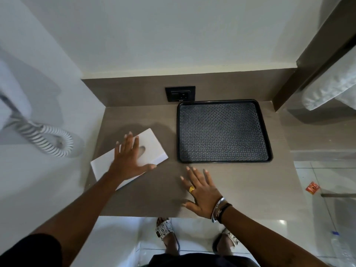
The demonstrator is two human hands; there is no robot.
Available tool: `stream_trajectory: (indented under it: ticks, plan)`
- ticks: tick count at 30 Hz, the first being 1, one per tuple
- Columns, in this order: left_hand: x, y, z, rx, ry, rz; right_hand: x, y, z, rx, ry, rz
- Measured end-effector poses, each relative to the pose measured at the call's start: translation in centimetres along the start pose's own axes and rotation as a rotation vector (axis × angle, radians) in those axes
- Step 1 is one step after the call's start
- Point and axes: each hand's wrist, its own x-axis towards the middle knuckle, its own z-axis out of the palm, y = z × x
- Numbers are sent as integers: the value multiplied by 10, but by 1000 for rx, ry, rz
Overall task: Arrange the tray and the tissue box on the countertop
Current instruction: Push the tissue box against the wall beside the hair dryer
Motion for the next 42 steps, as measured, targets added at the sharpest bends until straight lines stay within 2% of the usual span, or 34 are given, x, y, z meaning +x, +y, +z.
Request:
stream_trajectory:
  ticks: [4,7,10,15,22,25,29,33,37,39,42]
  plan:
    - [3,-46,2,-25,-241,-79,24,-24,4,-33,-55,43]
    - [7,-53,4,13,-275,-52,34,-36,8,-68,-77,84]
    - [10,-53,4,17,-221,-43,36,-39,10,-93,-76,121]
    - [12,-55,6,-138,-107,-127,37,-41,9,-112,-75,135]
    - [50,-61,-16,-347,149,-587,38,-41,11,-112,-69,139]
    - [72,-67,-26,-425,156,-724,38,-39,13,-94,-57,132]
    - [89,-79,-25,-408,141,-810,42,-37,15,-98,-67,129]
    - [93,-85,-18,-400,171,-823,43,-35,17,-100,-68,132]
    - [83,-83,-14,-440,212,-752,42,-36,17,-95,-71,140]
    - [71,-76,-11,-404,284,-653,43,-36,16,-98,-75,134]
    - [39,-66,5,-245,394,-412,42,-35,16,-109,-72,132]
